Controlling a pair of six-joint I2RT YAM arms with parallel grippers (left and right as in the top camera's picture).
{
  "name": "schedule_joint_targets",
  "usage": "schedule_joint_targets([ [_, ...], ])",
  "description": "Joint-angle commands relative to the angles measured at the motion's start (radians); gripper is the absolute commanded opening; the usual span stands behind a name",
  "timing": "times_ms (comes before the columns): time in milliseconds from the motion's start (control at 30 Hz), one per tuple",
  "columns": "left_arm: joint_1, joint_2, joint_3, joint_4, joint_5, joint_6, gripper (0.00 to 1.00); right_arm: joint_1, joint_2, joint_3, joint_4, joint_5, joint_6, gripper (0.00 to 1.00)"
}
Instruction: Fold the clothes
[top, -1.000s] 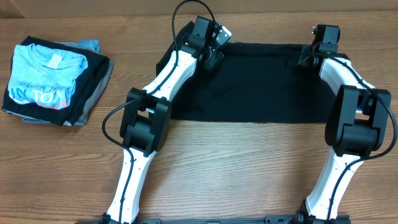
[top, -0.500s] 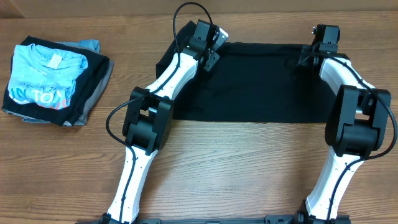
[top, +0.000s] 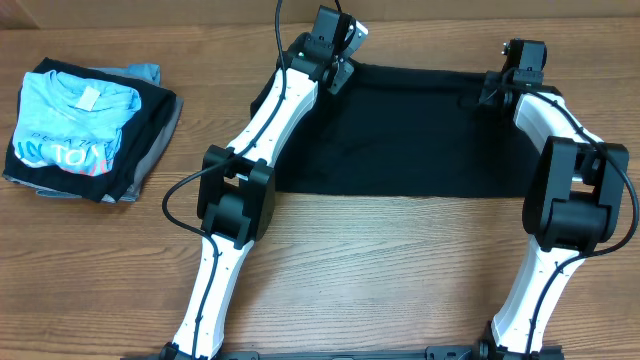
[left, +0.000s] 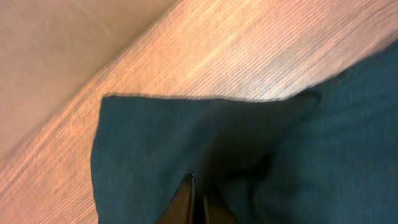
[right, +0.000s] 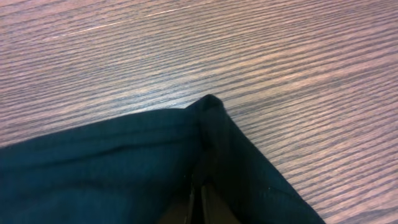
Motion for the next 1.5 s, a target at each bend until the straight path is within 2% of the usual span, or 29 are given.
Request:
schedule_joint_targets([
  [0, -0.005, 0.007, 0.071, -0.116, -0.033, -0.006, 0.04, -0.004, -0.011, -0.002, -0.002, 0.024, -0.033, 0.04],
  [200, 0.009, 0.007, 0.242, -0.370, -0.029, -0.006, 0.04, -0.004, -0.077, 0.018, -0.129, -0.007, -0.169, 0.04],
  [367, 0.013, 0.007, 0.358, -0.509, -0.029, 0.024, 0.04, -0.004, -0.150, 0.018, -0.170, -0.008, -0.180, 0.04],
  [600, 0.013, 0.007, 0.403, -0.631, -0.028, 0.023, 0.05, -0.004, -0.260, 0.018, -0.258, -0.014, -0.191, 0.04],
  [800, 0.011, 0.007, 0.403, -0.768, 0.018, -0.034, 0.06, -0.017, -0.316, 0.018, -0.433, -0.017, -0.190, 0.04],
  [900, 0.011, 0.007, 0.403, -0.796, 0.064, -0.039, 0.07, -0.054, -0.327, 0.018, -0.503, -0.042, -0.191, 0.04],
  [1000, 0.010, 0.007, 0.402, -0.804, 0.141, -0.042, 0.09, -0.123, -0.333, 0.018, -0.579, -0.205, -0.230, 0.04],
  [1100, 0.000, 0.007, 0.402, -0.813, 0.143, -0.052, 0.08, -0.190, -0.332, 0.018, -0.651, -0.335, -0.295, 0.04],
  [1233, -0.013, 0.007, 0.399, -0.834, 0.144, -0.059, 0.07, -0.233, -0.332, 0.018, -0.740, -0.341, -0.373, 0.04],
  [1467, -0.049, 0.008, 0.328, -0.898, 0.154, -0.087, 0.04, -0.234, -0.332, 0.018, -0.785, -0.351, -0.459, 0.04],
])
